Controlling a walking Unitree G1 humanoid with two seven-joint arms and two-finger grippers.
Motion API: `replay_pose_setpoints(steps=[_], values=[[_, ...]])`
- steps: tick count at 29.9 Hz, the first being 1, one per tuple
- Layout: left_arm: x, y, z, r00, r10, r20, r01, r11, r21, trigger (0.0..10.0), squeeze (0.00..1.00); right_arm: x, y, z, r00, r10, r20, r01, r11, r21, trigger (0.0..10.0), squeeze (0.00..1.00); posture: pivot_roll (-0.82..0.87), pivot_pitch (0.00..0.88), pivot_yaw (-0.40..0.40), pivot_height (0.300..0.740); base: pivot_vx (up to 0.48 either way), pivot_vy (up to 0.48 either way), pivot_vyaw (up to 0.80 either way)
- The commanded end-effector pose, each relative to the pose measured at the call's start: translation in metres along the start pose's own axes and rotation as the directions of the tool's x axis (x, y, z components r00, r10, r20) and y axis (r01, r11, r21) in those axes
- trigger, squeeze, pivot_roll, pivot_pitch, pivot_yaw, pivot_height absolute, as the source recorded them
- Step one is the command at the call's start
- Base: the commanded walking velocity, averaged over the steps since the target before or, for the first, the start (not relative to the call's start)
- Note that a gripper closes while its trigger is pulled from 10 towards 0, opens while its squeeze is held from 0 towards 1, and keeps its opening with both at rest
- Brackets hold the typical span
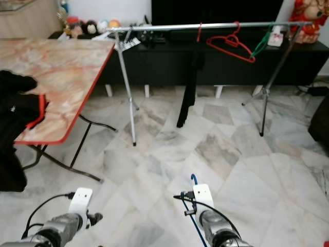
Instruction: Hang hanger
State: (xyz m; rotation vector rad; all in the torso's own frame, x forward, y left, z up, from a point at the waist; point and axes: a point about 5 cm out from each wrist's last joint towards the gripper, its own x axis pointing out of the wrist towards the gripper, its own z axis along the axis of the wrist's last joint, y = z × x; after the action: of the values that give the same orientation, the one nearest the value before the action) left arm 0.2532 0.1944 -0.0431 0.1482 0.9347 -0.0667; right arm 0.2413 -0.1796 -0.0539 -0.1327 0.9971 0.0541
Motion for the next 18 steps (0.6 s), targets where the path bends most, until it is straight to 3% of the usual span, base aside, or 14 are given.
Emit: replay_pose_setpoints(steps=[1, 14, 18], values=[[0.0008, -0.0070, 0.0018, 1.000, -0.026, -0.001, 0.026, 0.999, 0.038, 10.0, 0.00, -0.0006, -0.0066, 0.0028, 1.000, -0.016, 0.004, 0.016, 1.000, 0.003, 10.0, 0.00, -0.08, 0.000, -0.015, 0.740, 0.364, 0.000, 0.00], [0.0008, -0.0079, -0.0018, 0.999, -0.026, -0.019, 0.027, 0.999, 0.042, 10.0, 0.00, -0.0007, -0.0068, 0.0001, 1.000, 0.004, -0.010, -0.004, 0.999, -0.041, 10.0, 0.00, -0.08, 0.000, -0.016, 0.740, 0.357, 0.000, 0.00], [0.0009, -0.0082, -0.0002, 1.000, -0.026, -0.013, 0.027, 0.999, 0.040, 10.0, 0.00, -0.0008, -0.0069, 0.0018, 1.000, 0.015, -0.008, -0.015, 0.998, -0.058, 10.0, 0.00, -0.06, 0.000, -0.033, 0.740, 0.346, 0.000, 0.74]])
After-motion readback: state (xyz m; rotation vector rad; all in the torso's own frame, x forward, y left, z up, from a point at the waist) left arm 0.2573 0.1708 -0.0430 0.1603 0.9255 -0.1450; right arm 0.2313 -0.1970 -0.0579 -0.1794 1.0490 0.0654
